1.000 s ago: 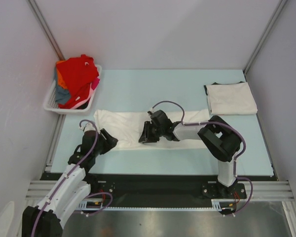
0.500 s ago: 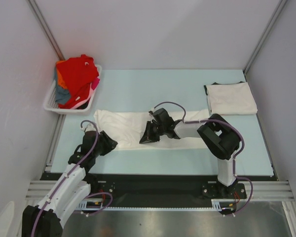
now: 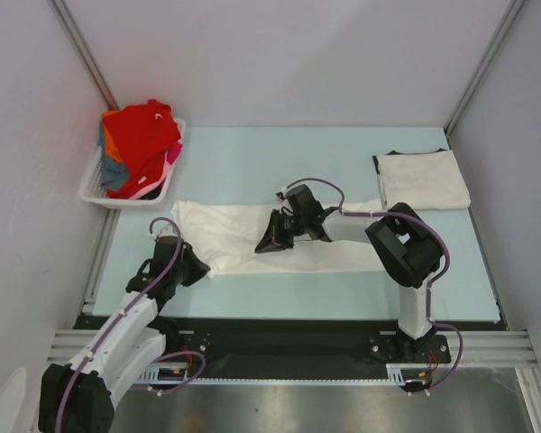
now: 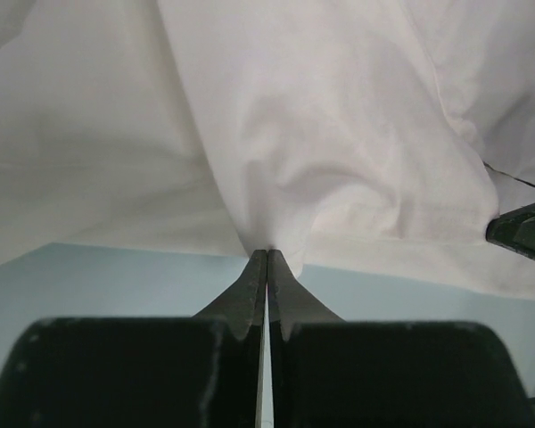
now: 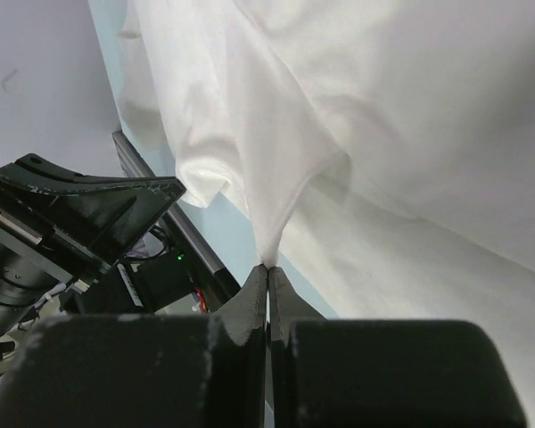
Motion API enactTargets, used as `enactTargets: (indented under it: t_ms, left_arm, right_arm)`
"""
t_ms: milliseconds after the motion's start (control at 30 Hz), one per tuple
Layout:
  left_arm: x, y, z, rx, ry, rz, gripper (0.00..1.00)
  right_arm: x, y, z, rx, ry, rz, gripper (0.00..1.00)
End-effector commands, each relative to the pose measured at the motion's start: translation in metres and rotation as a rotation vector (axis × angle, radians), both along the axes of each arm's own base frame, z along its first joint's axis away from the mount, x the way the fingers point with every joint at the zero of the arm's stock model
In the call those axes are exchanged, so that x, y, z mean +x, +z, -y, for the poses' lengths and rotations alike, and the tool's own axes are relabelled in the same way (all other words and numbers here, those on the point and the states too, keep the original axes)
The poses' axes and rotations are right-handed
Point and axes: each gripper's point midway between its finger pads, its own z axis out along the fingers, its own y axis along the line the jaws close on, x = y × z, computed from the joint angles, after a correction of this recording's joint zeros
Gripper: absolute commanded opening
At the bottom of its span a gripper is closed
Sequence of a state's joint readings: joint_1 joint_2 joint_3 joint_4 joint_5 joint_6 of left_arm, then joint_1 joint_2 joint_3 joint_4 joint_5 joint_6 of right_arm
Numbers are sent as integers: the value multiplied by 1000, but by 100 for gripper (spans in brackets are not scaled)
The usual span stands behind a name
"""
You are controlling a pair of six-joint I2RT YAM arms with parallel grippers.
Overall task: Fold and stack the t-shirts
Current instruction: Fold the tshirt
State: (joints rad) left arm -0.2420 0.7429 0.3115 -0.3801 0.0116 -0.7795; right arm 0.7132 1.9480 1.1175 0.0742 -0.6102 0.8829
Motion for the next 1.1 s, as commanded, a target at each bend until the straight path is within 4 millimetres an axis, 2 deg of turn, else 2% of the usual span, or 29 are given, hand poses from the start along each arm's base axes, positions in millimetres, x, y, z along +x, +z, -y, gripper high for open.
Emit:
enactTargets:
  t_ms: [0,200,567,667,767,833,900,967,1000,1033,1067]
  left_arm:
    - [8,17,6,-23,-9,21,0]
    - [10,28,6,-27,-9,-8,0]
    - [-1,16,13,-127,-47,-170,0]
    - [-4,21,9,-124,-28,-186,0]
    - [-4,33,3,-129,-10,-174,1]
    - [-4,38,-1,-148,4,-175,1]
    - [-6,37,-2,-160,5,-188,5]
    - [-7,33,-2,-163,7,-215,12]
    - [-7,33,-1,-169,-1,-221,22]
    - [-7,32,-1,-169,-3,-227,25]
    - [-6,33,-1,-165,-8,-218,34]
  right_arm:
    - [0,3,-2,12,28,-40,0]
    - [1,5,-2,22,38,-81,1]
    - [-2,8,5,21,68,-122,8]
    - [-3,6,7,9,74,-124,13]
    - [-3,4,7,3,77,-124,17]
    - [-1,3,6,-3,81,-115,30]
    - [1,1,5,-22,79,-106,42]
    - [2,0,4,-32,86,-91,43]
    - [2,0,4,-38,85,-86,43]
    - [4,2,4,-38,84,-75,43]
    - [5,2,3,-49,86,-51,43]
